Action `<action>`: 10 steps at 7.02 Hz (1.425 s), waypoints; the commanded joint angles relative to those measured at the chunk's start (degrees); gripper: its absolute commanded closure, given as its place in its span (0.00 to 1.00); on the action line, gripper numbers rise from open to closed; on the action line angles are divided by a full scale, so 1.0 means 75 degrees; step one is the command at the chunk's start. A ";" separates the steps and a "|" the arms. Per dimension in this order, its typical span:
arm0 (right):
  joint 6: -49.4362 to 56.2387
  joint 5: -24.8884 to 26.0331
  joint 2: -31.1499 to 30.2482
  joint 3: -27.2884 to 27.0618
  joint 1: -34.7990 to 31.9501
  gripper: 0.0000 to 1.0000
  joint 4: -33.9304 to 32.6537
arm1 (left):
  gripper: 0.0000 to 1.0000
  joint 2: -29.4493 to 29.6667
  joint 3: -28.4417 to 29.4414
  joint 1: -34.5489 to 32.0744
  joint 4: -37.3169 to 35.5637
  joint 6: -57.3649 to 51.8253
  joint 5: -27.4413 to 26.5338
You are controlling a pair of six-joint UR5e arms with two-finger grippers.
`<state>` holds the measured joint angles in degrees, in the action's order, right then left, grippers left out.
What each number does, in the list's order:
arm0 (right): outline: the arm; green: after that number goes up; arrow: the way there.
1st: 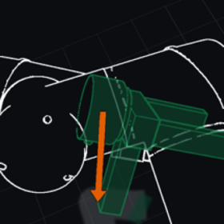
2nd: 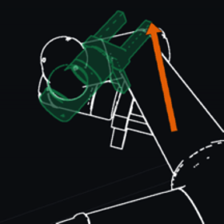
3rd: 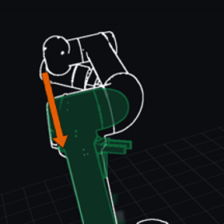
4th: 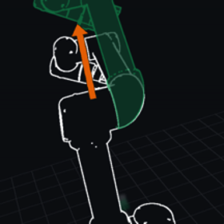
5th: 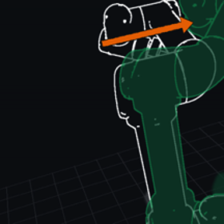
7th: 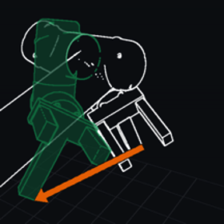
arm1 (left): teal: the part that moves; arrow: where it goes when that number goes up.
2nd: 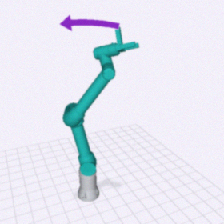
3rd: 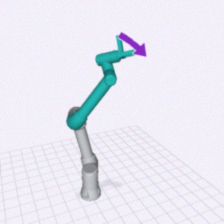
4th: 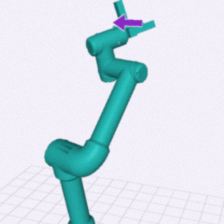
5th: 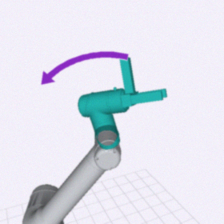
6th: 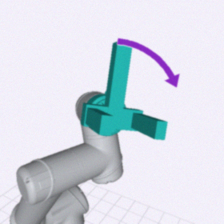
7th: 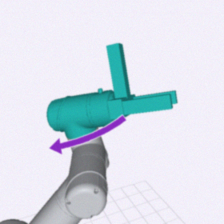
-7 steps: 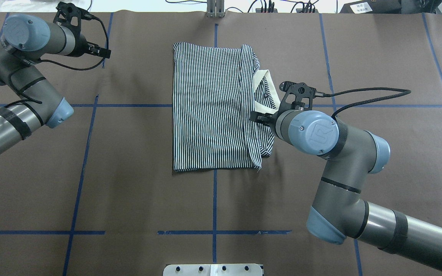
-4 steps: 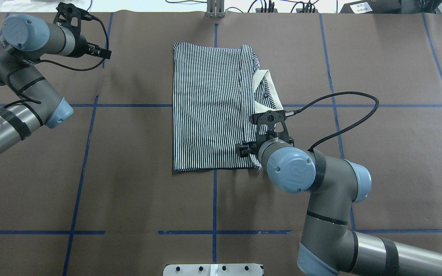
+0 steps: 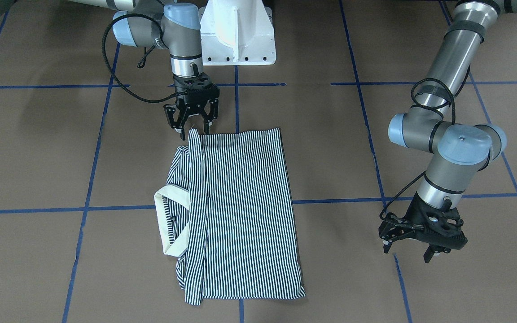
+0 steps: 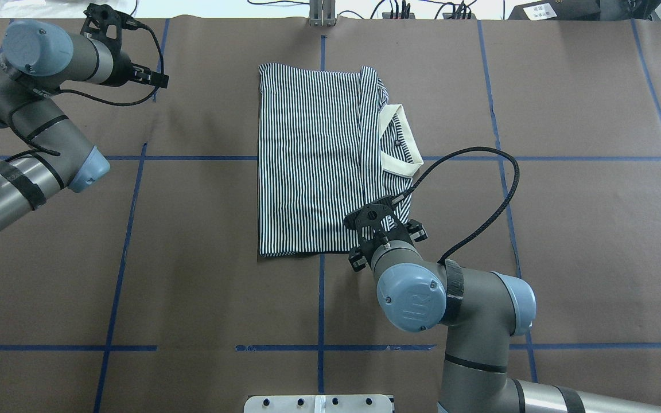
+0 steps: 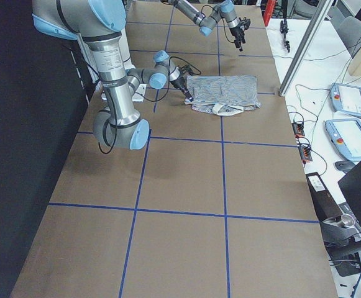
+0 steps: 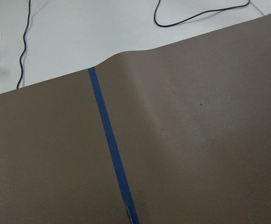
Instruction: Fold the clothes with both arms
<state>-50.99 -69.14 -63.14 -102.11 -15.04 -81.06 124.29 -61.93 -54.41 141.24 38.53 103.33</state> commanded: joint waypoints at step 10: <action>0.0471 0.0172 -0.0368 -0.0142 -0.0092 1.00 0.0085 | 0.00 -0.0049 -0.0005 0.0106 0.0000 0.0112 0.0085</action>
<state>-47.07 -67.79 -64.41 -102.72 -15.58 -80.60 123.95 -61.96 -53.84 141.24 38.88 103.98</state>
